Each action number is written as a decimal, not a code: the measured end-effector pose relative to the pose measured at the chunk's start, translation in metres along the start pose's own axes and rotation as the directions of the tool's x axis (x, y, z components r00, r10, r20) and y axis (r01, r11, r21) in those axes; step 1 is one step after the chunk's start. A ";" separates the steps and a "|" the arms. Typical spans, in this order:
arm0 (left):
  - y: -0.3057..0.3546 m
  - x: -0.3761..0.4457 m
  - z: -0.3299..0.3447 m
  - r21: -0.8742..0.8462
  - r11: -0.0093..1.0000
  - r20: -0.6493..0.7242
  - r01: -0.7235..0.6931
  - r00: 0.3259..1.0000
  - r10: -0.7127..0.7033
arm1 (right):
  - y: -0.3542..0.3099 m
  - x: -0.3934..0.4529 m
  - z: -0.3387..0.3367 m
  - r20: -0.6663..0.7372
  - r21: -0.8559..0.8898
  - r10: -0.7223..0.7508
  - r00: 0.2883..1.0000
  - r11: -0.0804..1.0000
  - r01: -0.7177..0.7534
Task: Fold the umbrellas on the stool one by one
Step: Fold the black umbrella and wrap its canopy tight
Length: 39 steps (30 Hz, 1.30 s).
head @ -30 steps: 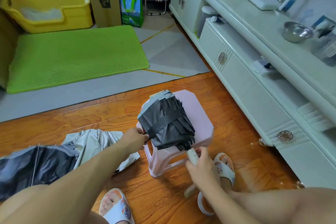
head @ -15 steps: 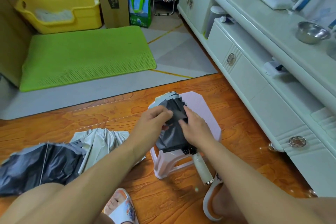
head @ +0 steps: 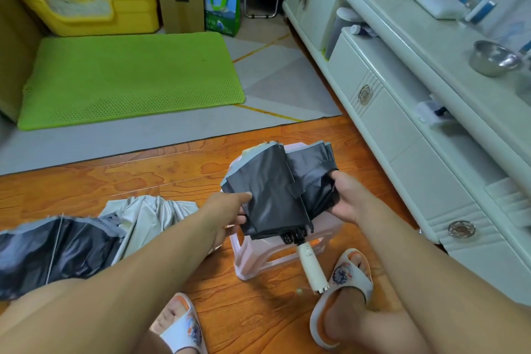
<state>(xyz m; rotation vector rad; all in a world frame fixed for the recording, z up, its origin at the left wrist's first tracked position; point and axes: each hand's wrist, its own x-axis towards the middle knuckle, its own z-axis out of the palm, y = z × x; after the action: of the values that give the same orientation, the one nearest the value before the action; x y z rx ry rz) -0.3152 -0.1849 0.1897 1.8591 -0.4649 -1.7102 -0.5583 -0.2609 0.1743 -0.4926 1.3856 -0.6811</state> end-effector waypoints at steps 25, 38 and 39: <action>0.032 -0.028 0.060 -0.547 0.836 0.302 -0.038 0.923 0.240 | -0.061 -0.064 0.034 -0.022 -0.217 -0.150 0.988 0.966 0.142; 0.019 -0.016 0.033 -0.385 0.918 0.160 -0.096 0.973 0.169 | -0.064 -0.050 0.015 -0.106 -0.189 -0.078 0.991 0.980 0.057; 0.021 -0.016 0.036 -0.391 0.916 0.179 -0.093 0.968 0.175 | -0.065 -0.050 0.014 -0.107 -0.189 -0.072 0.992 0.981 0.051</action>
<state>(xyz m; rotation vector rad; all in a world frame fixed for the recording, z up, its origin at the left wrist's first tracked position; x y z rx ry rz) -0.3497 -0.1978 0.2142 1.3476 -0.3070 -1.7649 -0.5567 -0.2741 0.2564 -0.6557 1.5548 -0.6399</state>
